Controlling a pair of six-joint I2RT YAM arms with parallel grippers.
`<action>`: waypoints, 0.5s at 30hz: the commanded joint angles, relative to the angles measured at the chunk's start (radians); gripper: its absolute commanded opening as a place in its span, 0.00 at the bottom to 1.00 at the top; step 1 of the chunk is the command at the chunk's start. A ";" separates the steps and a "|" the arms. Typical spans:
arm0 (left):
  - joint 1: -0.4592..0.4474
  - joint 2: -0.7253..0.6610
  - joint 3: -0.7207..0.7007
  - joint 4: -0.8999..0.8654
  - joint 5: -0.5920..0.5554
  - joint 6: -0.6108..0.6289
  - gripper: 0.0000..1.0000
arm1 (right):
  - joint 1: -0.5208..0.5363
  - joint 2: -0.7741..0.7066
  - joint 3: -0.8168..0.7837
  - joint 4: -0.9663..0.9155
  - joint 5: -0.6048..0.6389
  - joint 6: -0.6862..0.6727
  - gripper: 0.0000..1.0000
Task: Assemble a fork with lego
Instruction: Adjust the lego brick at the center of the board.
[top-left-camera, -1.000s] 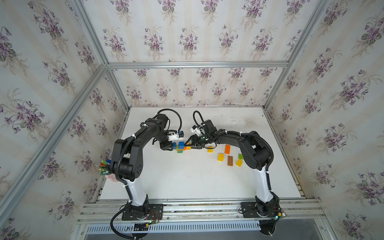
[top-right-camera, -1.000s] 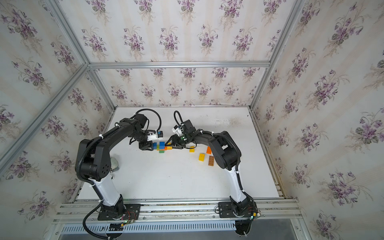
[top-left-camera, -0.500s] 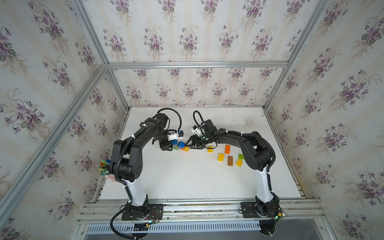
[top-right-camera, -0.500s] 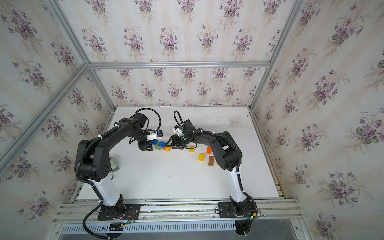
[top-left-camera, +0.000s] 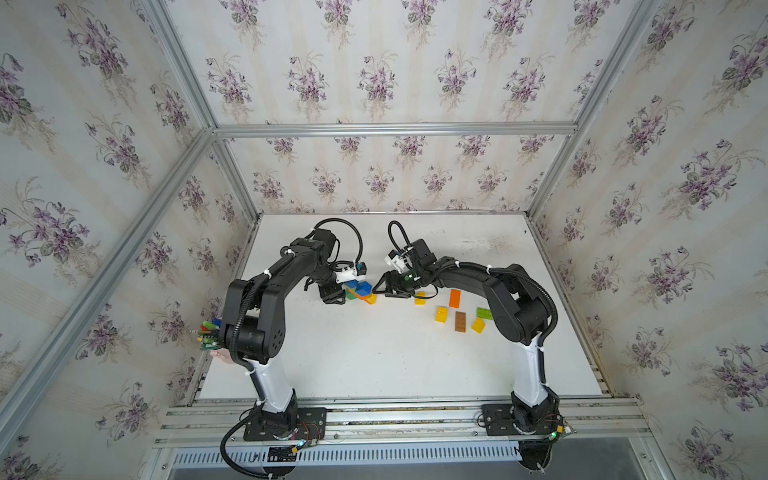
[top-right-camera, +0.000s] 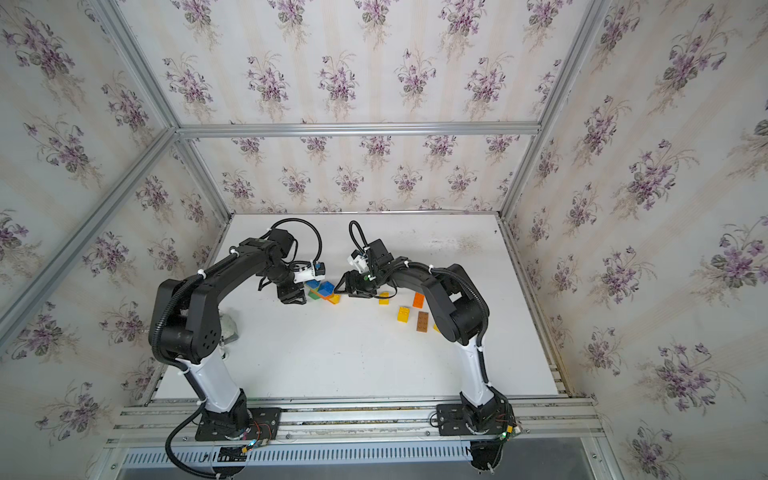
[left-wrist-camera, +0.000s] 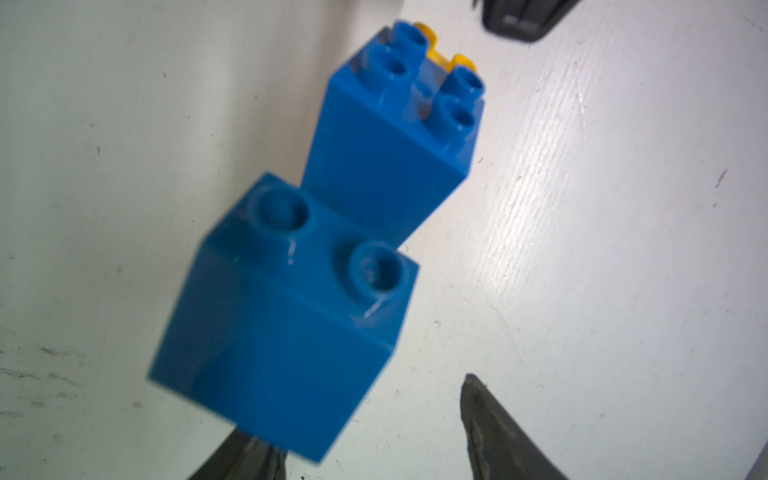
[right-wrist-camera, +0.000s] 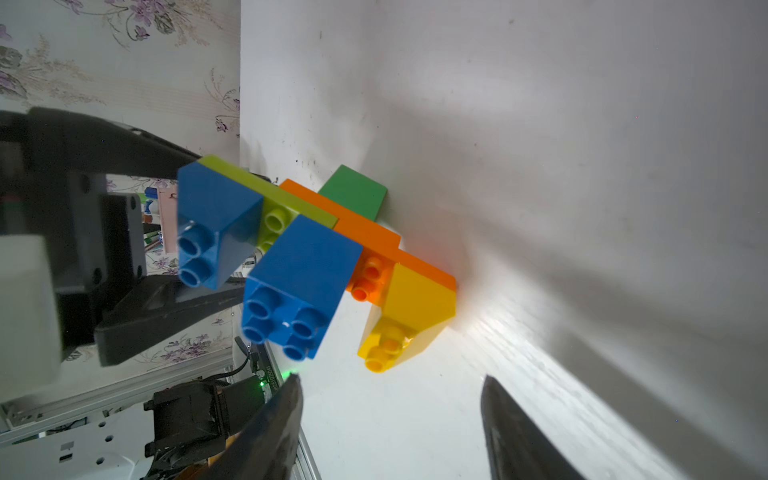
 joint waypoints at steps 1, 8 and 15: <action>0.012 -0.005 0.013 0.005 0.004 -0.022 0.65 | -0.005 -0.053 -0.028 0.057 0.024 -0.082 0.68; 0.049 -0.057 -0.012 0.015 0.029 -0.069 0.66 | -0.003 -0.158 -0.140 0.166 0.080 -0.252 0.70; 0.086 -0.180 -0.118 0.151 0.012 -0.221 0.67 | 0.002 -0.205 -0.184 0.263 0.127 -0.466 0.73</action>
